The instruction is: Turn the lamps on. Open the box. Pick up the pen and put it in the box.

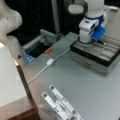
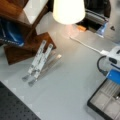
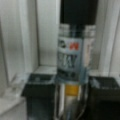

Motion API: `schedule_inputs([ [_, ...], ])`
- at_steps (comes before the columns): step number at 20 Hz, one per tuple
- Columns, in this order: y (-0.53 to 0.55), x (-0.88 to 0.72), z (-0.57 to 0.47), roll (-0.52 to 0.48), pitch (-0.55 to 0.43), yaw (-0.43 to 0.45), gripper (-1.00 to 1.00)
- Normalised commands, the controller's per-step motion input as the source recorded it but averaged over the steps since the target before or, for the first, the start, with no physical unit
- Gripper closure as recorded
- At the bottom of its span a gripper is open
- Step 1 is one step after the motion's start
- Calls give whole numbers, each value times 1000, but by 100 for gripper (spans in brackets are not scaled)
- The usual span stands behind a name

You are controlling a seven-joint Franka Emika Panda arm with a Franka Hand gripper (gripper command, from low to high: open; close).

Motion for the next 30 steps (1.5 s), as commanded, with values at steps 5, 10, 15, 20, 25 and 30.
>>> schedule_inputs([
  [5, 68, 47, -169, -78, -95, -19, 100],
  [10, 85, 50, -128, -104, -97, -11, 100],
  [15, 127, 59, -96, -122, -87, -8, 100],
  [20, 122, 89, -87, -143, -92, 4, 100],
  [25, 92, 114, -75, -170, -83, 8, 100],
  [30, 56, 137, -56, -179, -73, 20, -100],
])
